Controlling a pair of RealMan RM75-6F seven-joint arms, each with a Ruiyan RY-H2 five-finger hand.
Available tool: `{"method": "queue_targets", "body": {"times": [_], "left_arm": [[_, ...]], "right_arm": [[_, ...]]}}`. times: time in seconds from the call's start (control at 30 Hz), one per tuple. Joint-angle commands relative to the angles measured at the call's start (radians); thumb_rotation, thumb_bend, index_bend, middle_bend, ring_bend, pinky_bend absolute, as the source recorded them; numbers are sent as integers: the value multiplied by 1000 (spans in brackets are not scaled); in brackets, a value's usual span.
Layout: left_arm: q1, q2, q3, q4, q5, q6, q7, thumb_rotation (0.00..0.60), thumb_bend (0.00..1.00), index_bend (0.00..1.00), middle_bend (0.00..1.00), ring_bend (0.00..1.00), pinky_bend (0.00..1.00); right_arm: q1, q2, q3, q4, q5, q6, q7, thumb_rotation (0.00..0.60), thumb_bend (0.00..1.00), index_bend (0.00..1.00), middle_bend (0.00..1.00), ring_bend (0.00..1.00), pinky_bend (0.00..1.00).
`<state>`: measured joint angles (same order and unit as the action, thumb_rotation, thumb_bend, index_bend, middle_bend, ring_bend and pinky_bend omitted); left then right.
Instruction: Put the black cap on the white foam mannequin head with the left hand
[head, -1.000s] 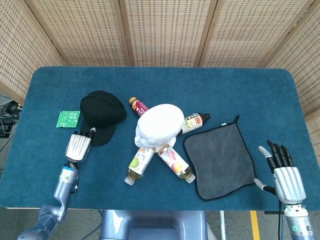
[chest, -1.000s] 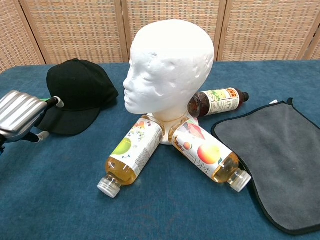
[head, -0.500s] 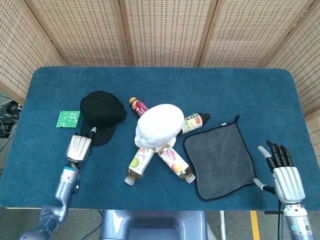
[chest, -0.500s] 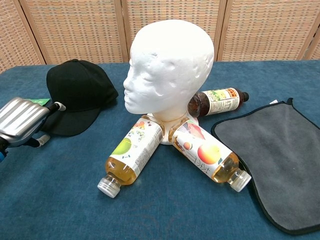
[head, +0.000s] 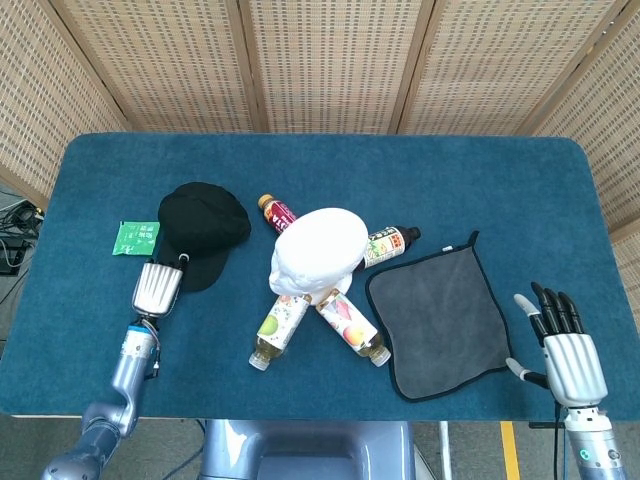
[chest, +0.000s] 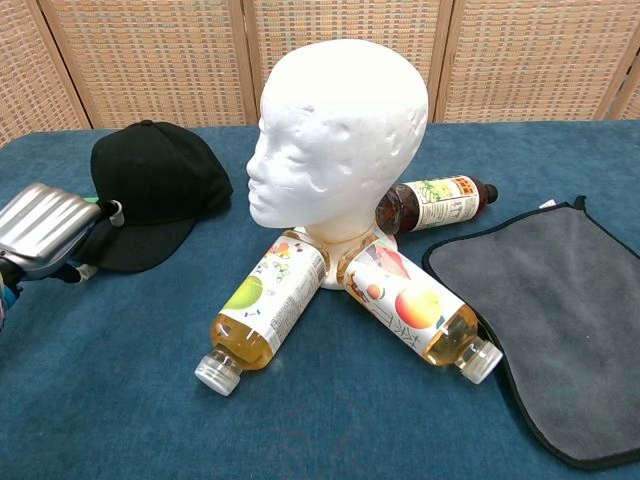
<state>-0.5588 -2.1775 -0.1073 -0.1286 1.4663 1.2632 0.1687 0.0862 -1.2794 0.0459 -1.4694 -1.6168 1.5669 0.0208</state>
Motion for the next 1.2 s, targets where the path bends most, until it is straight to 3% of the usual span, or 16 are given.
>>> {"method": "queue_targets", "body": {"times": [0.03,0.23,0.47,0.53,0.97,1.2], "left_arm": [[-9,-1,-9,2,-10,-2,-5,600,307,361,735,777,705],[-19,0,-17,9,-21,-9,-1,600,407,402,735,784,714],[-23,20,0,11,-6,37,-15,600,580,731,722,786,718],[-35,40,7,14,4,68,-19,600,600,761,715,786,718],[-128,255,80,21,94,301,12,600,594,789,697,786,718],[-152,363,111,-8,128,356,47,600,575,793,692,786,718]], "right_arm": [[2,-4,0,5,3,-6,-3,600,55,182,0,0,0],[5,-12,-3,13,2,-12,-6,600,55,186,0,0,0],[3,-9,0,16,5,-5,2,600,55,194,0,0,0],[2,-7,1,15,5,-2,5,600,55,197,0,0,0],[-5,7,8,0,-1,25,17,600,55,208,0,0,0],[-9,12,9,-6,-11,42,25,600,55,212,0,0,0]]}}
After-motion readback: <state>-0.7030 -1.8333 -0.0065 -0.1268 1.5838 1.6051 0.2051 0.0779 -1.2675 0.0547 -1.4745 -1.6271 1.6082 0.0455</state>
